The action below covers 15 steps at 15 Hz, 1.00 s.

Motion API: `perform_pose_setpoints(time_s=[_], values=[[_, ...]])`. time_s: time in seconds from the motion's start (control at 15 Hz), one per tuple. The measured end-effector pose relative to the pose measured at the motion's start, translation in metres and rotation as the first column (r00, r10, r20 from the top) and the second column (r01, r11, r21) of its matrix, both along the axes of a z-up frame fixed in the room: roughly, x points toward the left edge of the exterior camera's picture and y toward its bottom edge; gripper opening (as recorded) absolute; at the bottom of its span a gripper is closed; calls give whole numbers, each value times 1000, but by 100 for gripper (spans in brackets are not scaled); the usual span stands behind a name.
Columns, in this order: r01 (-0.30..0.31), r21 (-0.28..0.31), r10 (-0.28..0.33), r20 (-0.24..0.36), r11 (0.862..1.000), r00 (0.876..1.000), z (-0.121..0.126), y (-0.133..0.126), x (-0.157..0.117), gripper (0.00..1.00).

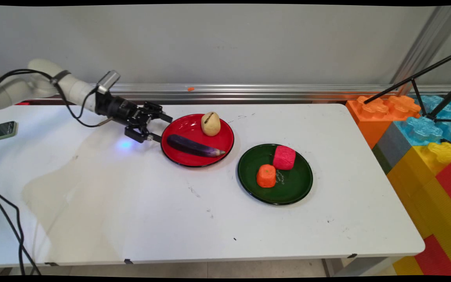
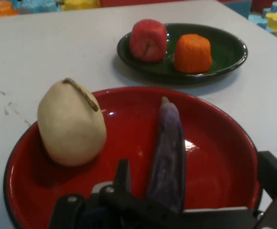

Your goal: Pick up the eggplant from the red plate

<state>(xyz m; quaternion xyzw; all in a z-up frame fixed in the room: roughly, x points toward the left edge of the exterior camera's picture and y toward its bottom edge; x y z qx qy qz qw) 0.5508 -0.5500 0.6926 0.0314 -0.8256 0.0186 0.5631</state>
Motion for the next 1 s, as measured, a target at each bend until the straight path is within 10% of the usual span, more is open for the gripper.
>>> perform_pose_setpoints(time_s=[1.0], values=[[43, 25, -46, 112, 999, 993, -15, -27, -42, 100]])
